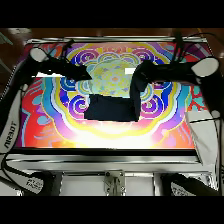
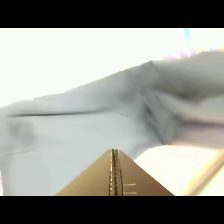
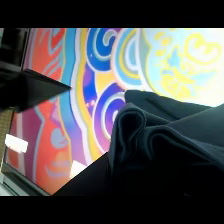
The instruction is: Fold the shirts.
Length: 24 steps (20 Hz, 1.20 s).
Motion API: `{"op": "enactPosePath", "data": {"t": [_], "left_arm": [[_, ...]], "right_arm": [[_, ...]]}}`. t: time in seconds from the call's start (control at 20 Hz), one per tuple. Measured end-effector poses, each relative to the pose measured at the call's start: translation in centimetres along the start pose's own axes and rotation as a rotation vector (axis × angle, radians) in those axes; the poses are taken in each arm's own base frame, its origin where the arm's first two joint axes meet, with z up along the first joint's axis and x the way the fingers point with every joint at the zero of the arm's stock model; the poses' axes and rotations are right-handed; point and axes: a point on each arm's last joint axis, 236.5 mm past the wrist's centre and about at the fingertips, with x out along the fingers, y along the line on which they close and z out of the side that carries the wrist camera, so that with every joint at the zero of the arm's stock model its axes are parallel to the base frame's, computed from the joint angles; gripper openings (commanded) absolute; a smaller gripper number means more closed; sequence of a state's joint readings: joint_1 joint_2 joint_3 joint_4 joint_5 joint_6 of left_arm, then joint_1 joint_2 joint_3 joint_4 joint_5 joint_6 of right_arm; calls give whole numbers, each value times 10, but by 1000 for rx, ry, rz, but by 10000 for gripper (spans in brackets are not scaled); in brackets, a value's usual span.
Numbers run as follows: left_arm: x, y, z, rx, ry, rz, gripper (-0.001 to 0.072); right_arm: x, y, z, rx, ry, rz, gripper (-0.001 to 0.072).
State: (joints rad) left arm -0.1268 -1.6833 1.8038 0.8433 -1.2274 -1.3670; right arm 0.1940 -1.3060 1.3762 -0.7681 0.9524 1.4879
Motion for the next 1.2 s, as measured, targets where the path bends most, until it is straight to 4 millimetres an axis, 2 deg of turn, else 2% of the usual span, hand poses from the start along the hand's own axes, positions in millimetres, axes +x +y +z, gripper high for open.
{"op": "enactPosePath", "data": {"t": [0.1,0.2,0.25,0.35,0.45,0.55,0.6,0.75,0.9,0.95,1.0,1.05,1.2], "left_arm": [[-72,11,20,-3,-113,72,37],[-138,14,31,3,-220,138,37],[-166,10,31,9,-259,162,37],[-209,0,27,27,-321,201,37],[-234,-12,21,44,-351,224,37],[-247,-20,16,56,-368,235,38],[-251,-20,15,56,-372,242,38],[-254,-21,11,54,-369,246,38],[-249,-14,6,36,-351,249,38],[-247,-12,4,32,-345,249,38],[-246,-11,3,32,-340,248,38],[-245,-10,2,31,-336,248,38],[-242,-8,0,28,-328,247,38]], "right_arm": [[57,14,-20,0,26,29,71],[111,23,-46,34,48,53,71],[135,25,-59,65,55,62,71],[180,24,-89,148,76,71,110],[211,20,-114,232,99,74,558],[230,16,-133,291,119,75,573],[233,15,-136,300,122,77,573],[225,10,-126,288,133,93,570],[189,-7,-106,202,190,88,570],[170,-22,-103,159,234,59,571],[151,-41,-100,122,270,13,613],[128,-69,-95,96,307,-58,671],[67,-156,-88,134,380,-269,671]]}}
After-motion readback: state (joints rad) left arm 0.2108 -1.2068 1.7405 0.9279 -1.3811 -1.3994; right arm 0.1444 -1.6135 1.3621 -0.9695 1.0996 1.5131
